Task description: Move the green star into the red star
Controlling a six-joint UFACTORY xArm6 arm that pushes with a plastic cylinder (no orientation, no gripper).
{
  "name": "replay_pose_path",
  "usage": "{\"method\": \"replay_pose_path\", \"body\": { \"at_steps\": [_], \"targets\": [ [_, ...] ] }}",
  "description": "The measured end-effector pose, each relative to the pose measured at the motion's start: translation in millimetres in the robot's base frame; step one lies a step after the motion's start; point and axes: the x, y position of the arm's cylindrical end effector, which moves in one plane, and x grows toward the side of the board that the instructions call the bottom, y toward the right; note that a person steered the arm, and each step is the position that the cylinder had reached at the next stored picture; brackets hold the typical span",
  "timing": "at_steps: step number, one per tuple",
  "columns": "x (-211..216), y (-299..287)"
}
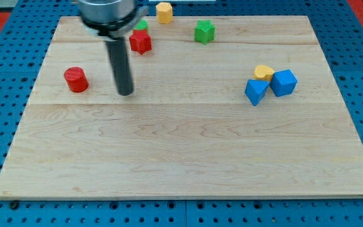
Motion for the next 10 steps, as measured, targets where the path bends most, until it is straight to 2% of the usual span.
{"method": "replay_pose_path", "body": {
  "at_steps": [1, 2, 3, 4, 5, 6, 7, 8, 9, 10],
  "targets": [
    [-15, -59],
    [-49, 17],
    [-90, 116],
    [-110, 228],
    [-179, 234],
    [-186, 180],
    [-186, 138],
    [-153, 126],
    [-151, 94],
    [-144, 92]
  ]
}}
